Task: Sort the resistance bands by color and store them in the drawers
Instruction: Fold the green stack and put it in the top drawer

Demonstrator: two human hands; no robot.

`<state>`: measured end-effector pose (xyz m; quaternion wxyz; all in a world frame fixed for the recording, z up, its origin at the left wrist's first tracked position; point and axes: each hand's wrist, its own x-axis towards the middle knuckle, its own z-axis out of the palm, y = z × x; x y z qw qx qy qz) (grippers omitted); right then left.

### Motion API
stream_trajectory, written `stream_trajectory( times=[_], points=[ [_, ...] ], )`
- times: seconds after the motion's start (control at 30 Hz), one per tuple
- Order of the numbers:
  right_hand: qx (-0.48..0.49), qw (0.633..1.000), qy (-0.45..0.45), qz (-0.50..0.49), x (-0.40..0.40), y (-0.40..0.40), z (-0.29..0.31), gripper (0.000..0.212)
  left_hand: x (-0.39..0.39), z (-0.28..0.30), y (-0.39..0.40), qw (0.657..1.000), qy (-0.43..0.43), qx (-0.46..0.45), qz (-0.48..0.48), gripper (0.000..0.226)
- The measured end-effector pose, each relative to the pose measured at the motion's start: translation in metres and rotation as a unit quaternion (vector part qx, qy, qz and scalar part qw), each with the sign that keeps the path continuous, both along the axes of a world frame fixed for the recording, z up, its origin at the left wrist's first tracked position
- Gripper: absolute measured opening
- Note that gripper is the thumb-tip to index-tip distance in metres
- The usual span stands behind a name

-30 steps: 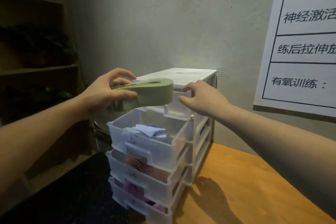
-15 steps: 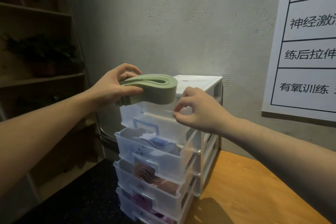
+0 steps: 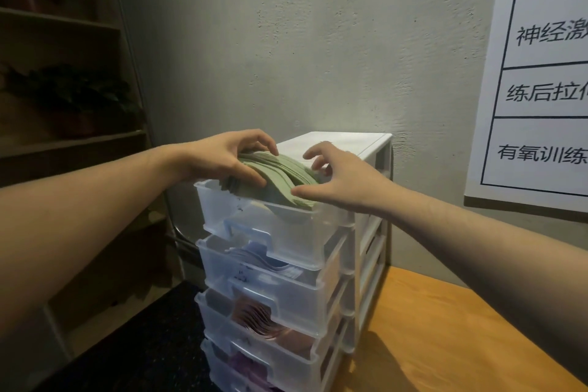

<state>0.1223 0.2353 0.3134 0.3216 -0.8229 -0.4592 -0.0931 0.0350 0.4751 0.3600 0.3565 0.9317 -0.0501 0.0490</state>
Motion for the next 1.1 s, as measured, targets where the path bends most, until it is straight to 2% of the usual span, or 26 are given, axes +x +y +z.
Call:
stream_trajectory(
  times=[0.23,0.4,0.53,0.63,0.83,0.9,1.03,1.1],
  points=[
    [-0.156,0.986,-0.039,-0.050,0.000,0.017,0.016,0.081,0.021,-0.002,0.003,0.996,0.069,0.049,-0.015,0.051],
    [-0.211,0.970,-0.088,-0.083,-0.001,0.026,0.018,0.063,0.031,-0.017,0.009,0.994,0.084,0.066,-0.009,0.055],
    [-0.242,0.959,-0.118,-0.086,-0.002,0.027,0.016,0.047,0.036,-0.025,0.010,0.982,0.109,0.153,0.006,0.064],
    [-0.234,0.959,-0.137,-0.086,-0.002,0.026,0.012,0.038,0.041,-0.024,0.007,0.970,0.165,0.176,0.011,0.072],
    [-0.182,0.971,-0.126,-0.091,0.001,0.023,0.005,0.037,0.045,-0.018,-0.003,0.940,0.206,0.271,-0.006,0.062],
    [-0.154,0.978,-0.112,-0.084,0.002,0.021,0.004,0.037,0.041,-0.013,-0.005,0.941,0.217,0.259,-0.002,0.062],
    [-0.082,0.992,-0.080,-0.046,0.003,0.012,-0.003,0.037,0.030,-0.005,0.002,0.960,0.226,0.165,0.010,0.070],
    [-0.064,0.994,-0.086,-0.031,0.004,0.010,-0.009,0.039,0.023,-0.004,0.006,0.967,0.212,0.140,0.015,0.063]
  ],
)
